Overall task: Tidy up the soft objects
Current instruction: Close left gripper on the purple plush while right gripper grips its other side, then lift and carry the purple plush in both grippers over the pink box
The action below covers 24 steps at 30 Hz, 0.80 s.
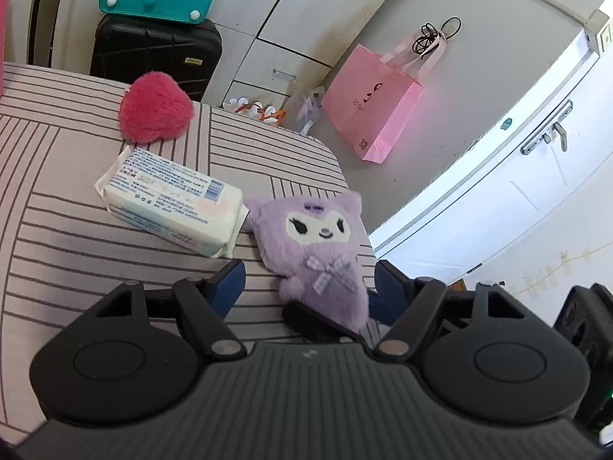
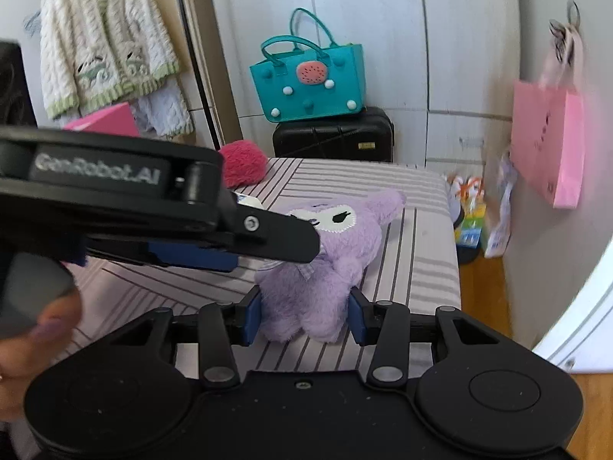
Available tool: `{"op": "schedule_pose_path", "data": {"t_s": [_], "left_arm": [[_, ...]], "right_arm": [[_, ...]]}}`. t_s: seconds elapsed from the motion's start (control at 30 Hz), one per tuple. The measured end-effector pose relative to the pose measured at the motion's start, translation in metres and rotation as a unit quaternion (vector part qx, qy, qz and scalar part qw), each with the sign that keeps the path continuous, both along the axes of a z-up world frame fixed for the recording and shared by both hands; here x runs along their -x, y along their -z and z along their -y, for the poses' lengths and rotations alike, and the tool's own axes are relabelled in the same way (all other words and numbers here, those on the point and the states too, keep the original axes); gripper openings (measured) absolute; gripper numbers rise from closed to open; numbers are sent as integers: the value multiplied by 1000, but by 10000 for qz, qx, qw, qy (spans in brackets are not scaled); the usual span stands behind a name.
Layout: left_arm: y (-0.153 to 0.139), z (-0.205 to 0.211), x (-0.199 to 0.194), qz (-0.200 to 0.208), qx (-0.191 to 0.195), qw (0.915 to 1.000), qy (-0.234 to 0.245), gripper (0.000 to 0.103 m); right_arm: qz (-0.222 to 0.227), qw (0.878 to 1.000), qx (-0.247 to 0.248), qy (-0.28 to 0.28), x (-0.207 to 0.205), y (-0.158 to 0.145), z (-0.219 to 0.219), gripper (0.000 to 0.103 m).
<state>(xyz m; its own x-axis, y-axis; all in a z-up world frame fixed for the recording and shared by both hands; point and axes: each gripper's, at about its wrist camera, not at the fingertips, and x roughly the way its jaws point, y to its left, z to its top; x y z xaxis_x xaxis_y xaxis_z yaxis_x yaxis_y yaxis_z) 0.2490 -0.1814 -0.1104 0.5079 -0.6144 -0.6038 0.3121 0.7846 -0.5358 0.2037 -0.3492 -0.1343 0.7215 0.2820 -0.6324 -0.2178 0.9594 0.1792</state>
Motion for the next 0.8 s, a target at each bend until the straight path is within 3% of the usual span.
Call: {"op": "schedule_pose_path", "data": {"t_s": [0.33,0.57,0.8], "left_arm": [[7,9,6,-73,-111,9998,147,62],[5,14,18,158,-379,9990,188,49],[-1,12,31,259,-459,9979,374,47]], "right_arm": [[-185,9997,-173,39,21,-3,-6,49],[-227,9995,-186,102,28,-5,-7,49],[-275,9993,-258,73,38,-10,-9,49]]}}
